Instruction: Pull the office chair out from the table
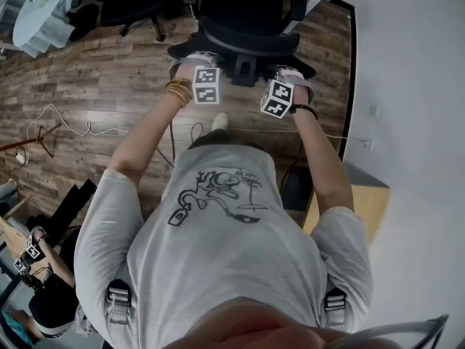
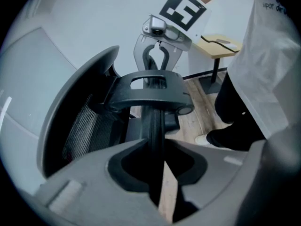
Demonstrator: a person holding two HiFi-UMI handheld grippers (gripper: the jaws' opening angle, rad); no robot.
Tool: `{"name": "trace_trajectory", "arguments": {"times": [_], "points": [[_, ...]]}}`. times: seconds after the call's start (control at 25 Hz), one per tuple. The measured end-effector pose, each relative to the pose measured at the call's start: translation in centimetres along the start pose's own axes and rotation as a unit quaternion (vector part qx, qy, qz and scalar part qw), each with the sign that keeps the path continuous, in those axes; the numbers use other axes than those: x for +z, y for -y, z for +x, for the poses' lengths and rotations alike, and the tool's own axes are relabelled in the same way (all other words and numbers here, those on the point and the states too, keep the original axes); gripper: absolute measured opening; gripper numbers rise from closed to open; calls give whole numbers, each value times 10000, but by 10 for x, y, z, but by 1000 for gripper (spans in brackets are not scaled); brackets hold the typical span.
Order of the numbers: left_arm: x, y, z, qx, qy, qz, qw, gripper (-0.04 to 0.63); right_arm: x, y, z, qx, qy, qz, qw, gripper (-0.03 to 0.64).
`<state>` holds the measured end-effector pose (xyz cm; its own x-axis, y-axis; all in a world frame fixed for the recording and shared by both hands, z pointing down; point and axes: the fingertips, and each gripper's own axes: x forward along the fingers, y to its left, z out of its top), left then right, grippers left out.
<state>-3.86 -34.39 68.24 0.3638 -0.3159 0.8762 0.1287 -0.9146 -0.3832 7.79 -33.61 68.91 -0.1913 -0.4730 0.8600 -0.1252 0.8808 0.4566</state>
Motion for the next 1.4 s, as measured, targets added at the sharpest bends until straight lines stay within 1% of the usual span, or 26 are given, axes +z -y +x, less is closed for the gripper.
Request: {"name": "trace_trajectory", "arguments": {"times": [0.32,0.44,0.52,0.72,0.96,1.16,1.4], "points": [[14,41,-14,-39,-115,-40,9999,97,-5,-37,-21,16,-30,-14,10000,107],[24,65,-19,-122,-134,-17,9998,97,-9,-59,-33,61,-9,0,10000,107],[30,78,-23,-112,-114,-11,9999,97,-12,-71,-40,60,-17,-22,10000,107],[43,113,-35,-178,-240,-41,9995,97,-15,-103,-61,111,22,-40,9999,107],[60,157,-50,-58,-316,-115,9994,95,-21,-145,-87,122,48,-96,9999,107],[72,184,-61,-23,-386,-216,9990,95,-23,-171,-106,135,46,-107,9998,107],[86,226,-68,23,-476,-242,9986,95,-31,-212,-123,123,55,-97,9999,107]]}}
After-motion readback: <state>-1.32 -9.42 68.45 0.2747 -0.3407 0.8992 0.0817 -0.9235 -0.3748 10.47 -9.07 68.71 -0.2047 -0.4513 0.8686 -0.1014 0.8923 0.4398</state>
